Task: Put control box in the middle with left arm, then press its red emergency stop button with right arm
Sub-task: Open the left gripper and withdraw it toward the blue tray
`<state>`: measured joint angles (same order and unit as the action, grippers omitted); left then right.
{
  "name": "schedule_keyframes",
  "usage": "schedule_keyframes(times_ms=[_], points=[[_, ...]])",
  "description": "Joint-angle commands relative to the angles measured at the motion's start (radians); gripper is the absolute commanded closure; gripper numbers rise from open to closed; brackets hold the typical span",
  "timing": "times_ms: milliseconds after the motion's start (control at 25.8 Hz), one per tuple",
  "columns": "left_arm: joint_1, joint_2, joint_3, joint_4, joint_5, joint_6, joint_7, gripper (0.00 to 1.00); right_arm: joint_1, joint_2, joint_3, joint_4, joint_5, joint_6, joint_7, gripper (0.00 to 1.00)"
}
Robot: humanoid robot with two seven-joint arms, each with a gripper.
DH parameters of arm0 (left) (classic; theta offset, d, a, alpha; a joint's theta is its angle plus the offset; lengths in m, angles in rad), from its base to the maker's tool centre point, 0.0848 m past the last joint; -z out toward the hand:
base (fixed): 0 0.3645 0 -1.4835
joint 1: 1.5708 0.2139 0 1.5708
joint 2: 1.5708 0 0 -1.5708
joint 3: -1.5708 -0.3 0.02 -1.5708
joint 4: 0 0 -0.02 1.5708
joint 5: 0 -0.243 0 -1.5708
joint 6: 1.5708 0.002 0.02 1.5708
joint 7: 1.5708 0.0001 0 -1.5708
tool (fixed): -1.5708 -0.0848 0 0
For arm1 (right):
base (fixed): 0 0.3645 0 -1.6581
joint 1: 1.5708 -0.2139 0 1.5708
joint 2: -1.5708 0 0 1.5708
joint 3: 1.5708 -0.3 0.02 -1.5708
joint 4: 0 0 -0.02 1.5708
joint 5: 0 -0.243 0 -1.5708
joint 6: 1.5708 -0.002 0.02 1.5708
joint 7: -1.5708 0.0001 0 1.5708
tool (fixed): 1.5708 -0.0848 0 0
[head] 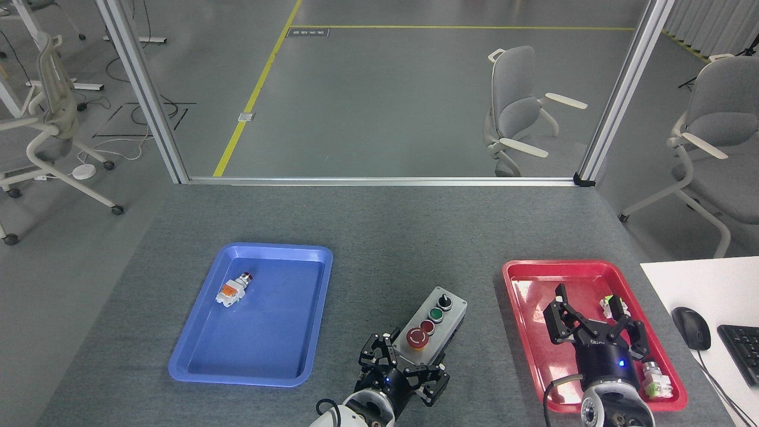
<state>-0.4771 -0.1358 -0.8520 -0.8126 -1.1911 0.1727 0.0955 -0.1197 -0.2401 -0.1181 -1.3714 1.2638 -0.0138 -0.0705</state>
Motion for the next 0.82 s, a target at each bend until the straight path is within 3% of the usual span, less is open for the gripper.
schedule_keyframes(times_ms=[0, 155, 350, 388, 427, 466, 505, 621, 777], points=[[0.025, 0.008, 0.004, -0.037, -0.001, -0.006, 0.004, 0.02, 0.0, -0.012, -0.002, 0.0, 0.0, -0.006, 0.0, 0.01], [0.098, 0.044, 0.004, -0.149, -0.001, -0.015, 0.004, 0.01, 0.0, -0.016, -0.002, 0.0, 0.003, -0.008, 0.0, 0.01], [0.213, 0.22, 0.011, -0.362, 0.001, -0.019, 0.001, 0.01, 0.002, -0.016, 0.0, 0.0, 0.011, -0.028, -0.002, 0.04], [0.232, 0.246, 0.019, -0.389, 0.001, -0.019, 0.003, 0.01, 0.0, -0.016, 0.0, 0.0, 0.011, -0.04, -0.003, 0.09], [0.247, 0.271, 0.036, -0.413, 0.002, -0.021, 0.003, 0.01, 0.0, -0.018, 0.0, 0.0, 0.011, -0.064, -0.003, 0.29], [0.259, 0.297, 0.06, -0.436, 0.002, -0.022, 0.004, 0.01, 0.0, -0.018, 0.0, 0.0, 0.011, -0.106, -0.002, 0.7], [0.276, 0.32, 0.09, -0.459, 0.002, -0.032, 0.004, 0.01, 0.0, -0.018, 0.0, 0.005, 0.009, -0.172, 0.0, 1.0], [0.341, 0.37, 0.203, -0.548, 0.002, -0.098, 0.004, 0.01, 0.002, -0.05, -0.015, 0.018, 0.014, -0.345, -0.002, 1.0], [0.446, 0.42, 0.447, -0.692, 0.004, -0.191, 0.001, 0.01, 0.002, -0.062, -0.035, 0.02, 0.043, -0.373, 0.0, 1.0]])
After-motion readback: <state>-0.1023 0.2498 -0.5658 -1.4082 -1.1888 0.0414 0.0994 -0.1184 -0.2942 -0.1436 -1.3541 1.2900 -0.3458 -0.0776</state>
